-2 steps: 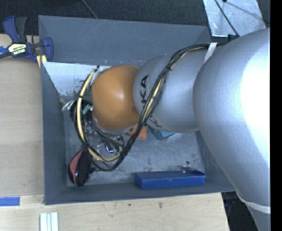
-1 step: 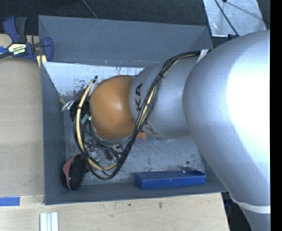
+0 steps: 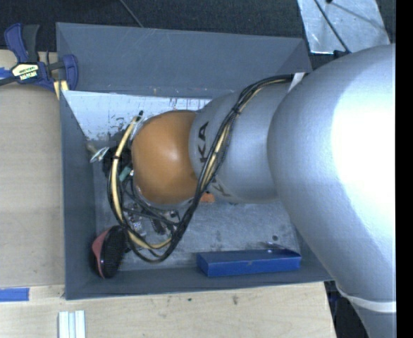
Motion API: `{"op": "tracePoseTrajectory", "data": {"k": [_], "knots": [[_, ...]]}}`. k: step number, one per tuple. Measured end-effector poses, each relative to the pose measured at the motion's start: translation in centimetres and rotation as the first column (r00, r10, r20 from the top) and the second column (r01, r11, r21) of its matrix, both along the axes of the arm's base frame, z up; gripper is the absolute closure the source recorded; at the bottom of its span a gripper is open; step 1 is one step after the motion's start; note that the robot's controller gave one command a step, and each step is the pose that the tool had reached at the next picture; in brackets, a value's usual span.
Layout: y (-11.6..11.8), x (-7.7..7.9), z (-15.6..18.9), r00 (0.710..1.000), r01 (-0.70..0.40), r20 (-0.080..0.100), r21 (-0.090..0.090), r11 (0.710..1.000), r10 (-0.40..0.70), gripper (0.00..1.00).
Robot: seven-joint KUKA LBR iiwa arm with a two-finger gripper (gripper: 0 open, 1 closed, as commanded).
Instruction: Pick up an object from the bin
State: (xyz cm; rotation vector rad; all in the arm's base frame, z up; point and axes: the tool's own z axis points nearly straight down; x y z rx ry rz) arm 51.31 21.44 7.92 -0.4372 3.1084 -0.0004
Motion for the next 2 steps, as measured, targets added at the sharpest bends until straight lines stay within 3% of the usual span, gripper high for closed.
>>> {"op": "tracePoseTrajectory", "data": {"k": [1, 2], "knots": [[-0.2, 0.2, 2.8, 0.995, 0.096, -0.008, -0.003, 0.995, -0.096, 1.00], [0.9, 1.1, 5.6, 0.990, 0.144, 0.005, 0.004, 0.990, -0.144, 1.00]]}}
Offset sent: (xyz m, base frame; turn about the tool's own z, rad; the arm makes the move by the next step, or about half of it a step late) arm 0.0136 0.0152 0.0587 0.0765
